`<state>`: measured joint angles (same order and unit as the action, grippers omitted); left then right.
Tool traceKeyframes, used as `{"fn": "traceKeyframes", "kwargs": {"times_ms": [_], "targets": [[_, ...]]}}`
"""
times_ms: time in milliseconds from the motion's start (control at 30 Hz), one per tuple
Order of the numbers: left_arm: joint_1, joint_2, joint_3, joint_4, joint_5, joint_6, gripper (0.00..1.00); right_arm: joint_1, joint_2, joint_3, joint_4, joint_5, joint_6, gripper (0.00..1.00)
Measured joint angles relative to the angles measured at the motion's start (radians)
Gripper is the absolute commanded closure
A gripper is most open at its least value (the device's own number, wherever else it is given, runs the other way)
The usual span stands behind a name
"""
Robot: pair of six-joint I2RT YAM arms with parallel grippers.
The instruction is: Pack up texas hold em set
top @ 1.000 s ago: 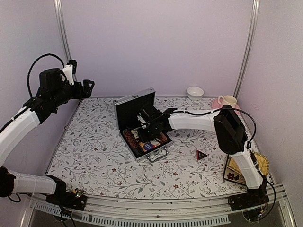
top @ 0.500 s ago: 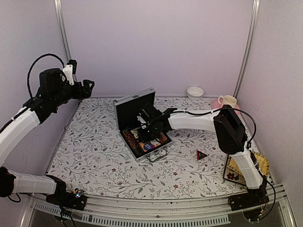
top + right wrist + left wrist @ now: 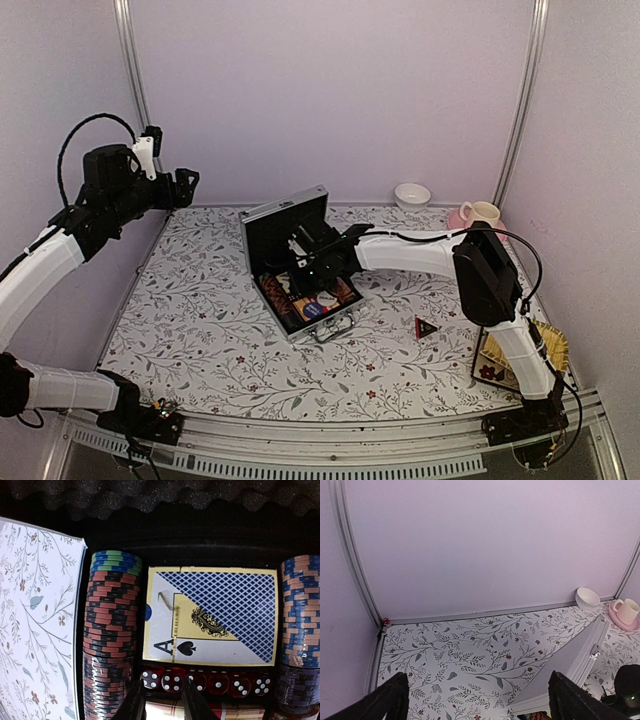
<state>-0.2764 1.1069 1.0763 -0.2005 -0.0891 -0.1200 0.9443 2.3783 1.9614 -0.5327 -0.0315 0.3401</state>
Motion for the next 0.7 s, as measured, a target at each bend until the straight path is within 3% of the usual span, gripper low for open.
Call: {"fn": "traceKeyframes", "kwargs": {"times_ms": [300, 700], "targets": [[0.0, -0.002, 0.0, 0.001, -0.016, 0.0, 0.03, 0.0, -0.042, -0.02, 0.014, 0.015, 0.002, 0.71], [0.0, -0.013, -0.007, 0.003, -0.034, 0.0, 0.03, -0.008, -0.409, -0.361, 0.134, 0.068, 0.014, 0.6]]}}
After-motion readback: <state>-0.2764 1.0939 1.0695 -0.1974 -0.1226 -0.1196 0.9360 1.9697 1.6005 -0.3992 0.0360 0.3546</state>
